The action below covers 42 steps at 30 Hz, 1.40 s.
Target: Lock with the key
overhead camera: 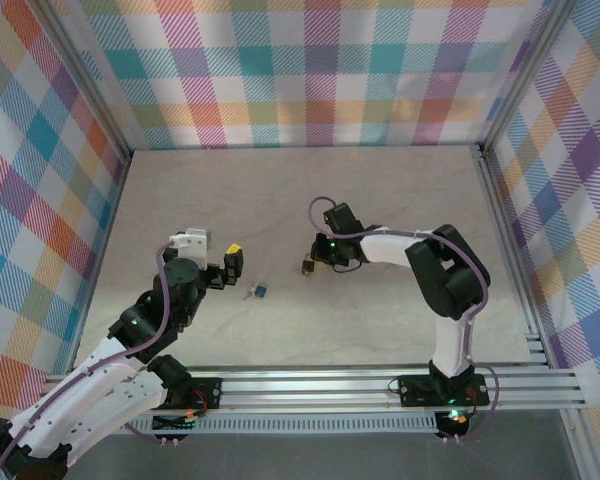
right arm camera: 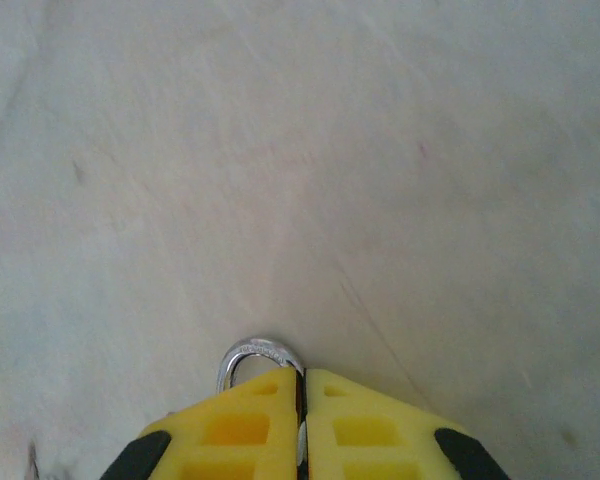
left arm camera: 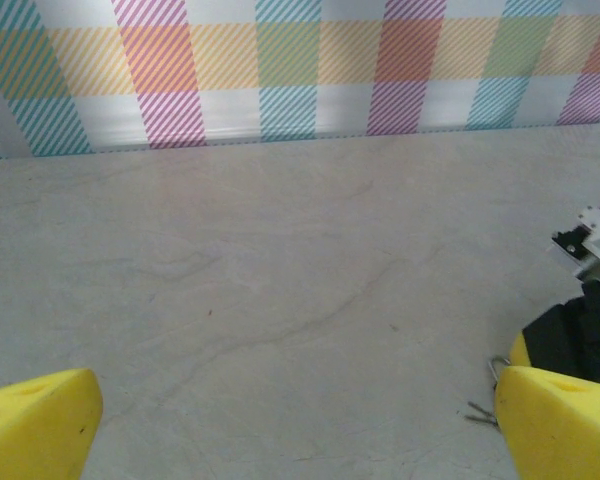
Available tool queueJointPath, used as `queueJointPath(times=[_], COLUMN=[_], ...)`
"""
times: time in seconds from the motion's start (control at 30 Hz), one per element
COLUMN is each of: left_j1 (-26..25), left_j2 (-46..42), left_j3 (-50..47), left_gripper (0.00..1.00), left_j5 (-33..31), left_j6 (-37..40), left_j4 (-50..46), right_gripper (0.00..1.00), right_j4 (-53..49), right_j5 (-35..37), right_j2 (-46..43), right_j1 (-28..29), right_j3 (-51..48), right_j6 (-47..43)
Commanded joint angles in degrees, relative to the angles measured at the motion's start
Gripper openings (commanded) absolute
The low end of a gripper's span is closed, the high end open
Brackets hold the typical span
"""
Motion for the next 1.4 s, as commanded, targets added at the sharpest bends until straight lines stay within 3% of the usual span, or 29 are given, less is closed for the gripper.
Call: queueJointPath(times=[0.0, 0.4, 0.63, 0.73, 1.03, 1.37], left_j1=[0.55, 0.59, 0.55, 0.60, 0.62, 0.58], left_j2=[0.56, 5.10, 5.90, 5.21, 4.54, 4.07], left_j3=[1.43, 3.57, 4.04, 3.75, 3.31, 3.10], left_gripper=[1.00, 1.00, 1.00, 1.00, 1.00, 1.00], left_j5=[1.44, 11.28, 10.78, 10.06, 9.08, 8.73], left_j6=[-0.05, -5.62, -5.51, -5.20, -3.97, -3.67], left_j4=[-0.40, -3.14, -3.67, -3.50, -3.76, -3.76], right_gripper=[0.08, 0.10, 0.53, 0.62, 0.69, 0.68], right_j4=[-0.07, 1.20, -5.23, -7.48, -14.59, -18.99], right_j5=[-0.89, -2.28, -0.06, 2.07, 6.80, 10.97], right_j2=[-4.20, -9.85, -10.05, -9.23, -4.26, -1.74], right_j1=[0.39, 0.39, 4.71, 6.27, 6.46, 8.37], right_j3=[-3.34, -9.35, -5.86, -3.84, 1.58, 6.37], right_j6=[-0.43, -0.81, -0.94, 0.12, 2.16, 0.64])
